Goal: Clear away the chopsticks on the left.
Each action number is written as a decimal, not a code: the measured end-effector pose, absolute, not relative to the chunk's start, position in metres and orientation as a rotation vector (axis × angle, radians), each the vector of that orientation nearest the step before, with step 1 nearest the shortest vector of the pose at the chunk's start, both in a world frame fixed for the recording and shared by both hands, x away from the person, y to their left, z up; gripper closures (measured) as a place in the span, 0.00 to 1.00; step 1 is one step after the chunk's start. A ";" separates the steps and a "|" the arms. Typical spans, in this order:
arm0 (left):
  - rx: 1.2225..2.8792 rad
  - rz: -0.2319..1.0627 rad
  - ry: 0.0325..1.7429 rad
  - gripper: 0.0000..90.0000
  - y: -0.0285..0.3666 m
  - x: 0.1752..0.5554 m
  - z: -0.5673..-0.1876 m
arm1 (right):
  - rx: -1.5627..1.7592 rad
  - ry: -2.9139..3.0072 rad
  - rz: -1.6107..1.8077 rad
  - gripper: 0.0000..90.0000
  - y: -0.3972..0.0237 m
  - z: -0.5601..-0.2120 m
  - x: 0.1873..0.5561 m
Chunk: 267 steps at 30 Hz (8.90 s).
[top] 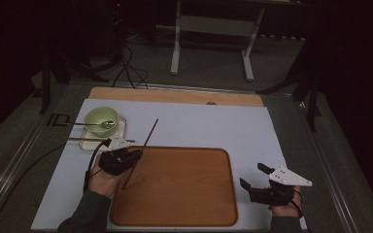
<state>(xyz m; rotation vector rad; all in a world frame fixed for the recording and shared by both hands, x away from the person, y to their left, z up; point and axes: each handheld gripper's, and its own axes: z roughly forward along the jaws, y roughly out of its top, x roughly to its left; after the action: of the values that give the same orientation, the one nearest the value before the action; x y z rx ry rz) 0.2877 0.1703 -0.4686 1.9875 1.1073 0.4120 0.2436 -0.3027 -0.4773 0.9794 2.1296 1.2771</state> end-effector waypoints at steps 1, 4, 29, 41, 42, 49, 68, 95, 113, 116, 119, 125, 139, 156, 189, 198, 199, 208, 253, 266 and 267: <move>1.984 0.408 1.113 0.95 0.171 0.287 -0.470 | 0.983 2.128 1.278 0.15 -0.303 -0.477 0.243; 1.979 0.400 1.132 0.95 0.173 0.285 -0.475 | 0.982 2.128 1.276 0.15 -0.303 -0.477 0.243; 1.979 0.350 1.363 0.93 0.197 0.260 -0.524 | 0.975 2.141 1.268 0.15 -0.301 -0.478 0.244; 1.988 0.375 1.395 0.91 0.198 0.247 -0.525 | 0.973 2.140 1.269 0.15 -0.301 -0.478 0.244; 1.982 0.370 1.396 0.91 0.198 0.246 -0.525 | 0.971 2.142 1.268 0.15 -0.301 -0.478 0.244; 2.004 0.393 1.403 0.90 0.197 0.239 -0.524 | 0.968 2.141 1.268 0.15 -0.301 -0.478 0.244; 2.089 0.455 1.380 0.86 0.184 0.224 -0.525 | 0.966 2.143 1.264 0.15 -0.300 -0.478 0.243; 2.123 0.508 1.339 0.69 0.177 0.225 -0.525 | 0.965 2.144 1.267 0.15 -0.300 -0.477 0.243; 2.055 0.538 1.327 0.58 0.183 0.230 -0.510 | 0.960 2.153 1.262 0.15 -0.300 -0.478 0.244; 2.034 0.549 1.322 0.56 0.186 0.232 -0.506 | 0.962 2.150 1.265 0.15 -0.300 -0.478 0.244; 2.022 0.565 1.320 0.53 0.189 0.235 -0.500 | 0.962 2.149 1.267 0.15 -0.300 -0.477 0.244; 2.006 0.591 1.308 0.49 0.201 0.242 -0.487 | 0.960 2.152 1.267 0.15 -0.300 -0.477 0.244; 1.948 0.662 1.244 0.47 0.232 0.258 -0.465 | 0.960 2.153 1.262 0.15 -0.299 -0.478 0.244; 1.889 0.661 1.226 0.43 0.250 0.281 -0.462 | 0.958 2.151 1.265 0.15 -0.299 -0.477 0.245; 1.897 0.712 1.380 0.31 0.291 0.331 -0.506 | 0.957 2.153 1.266 0.15 -0.299 -0.477 0.245; 1.863 0.701 1.402 0.29 0.297 0.338 -0.512 | 0.957 2.153 1.268 0.15 -0.299 -0.477 0.245; 1.862 0.700 1.404 0.29 0.297 0.339 -0.513 | 0.960 2.156 1.266 0.15 -0.299 -0.477 0.245; 1.884 0.712 1.415 0.30 0.300 0.349 -0.514 | 0.960 2.157 1.268 0.15 -0.299 -0.478 0.245; 2.224 0.672 1.229 0.84 0.266 0.358 -0.517 | 0.963 2.159 1.266 0.15 -0.299 -0.478 0.245; 2.243 0.614 1.260 0.89 0.258 0.367 -0.514 | 0.963 2.161 1.265 0.15 -0.299 -0.478 0.245; 2.243 0.608 1.263 0.92 0.257 0.367 -0.514 | 0.964 2.161 1.266 0.15 -0.299 -0.478 0.245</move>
<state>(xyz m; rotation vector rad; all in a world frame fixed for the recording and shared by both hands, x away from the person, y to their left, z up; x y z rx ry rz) 0.3672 0.2568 -0.5139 2.2433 1.2632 0.6078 0.2451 -0.2994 -0.4781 0.9639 2.1607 1.2656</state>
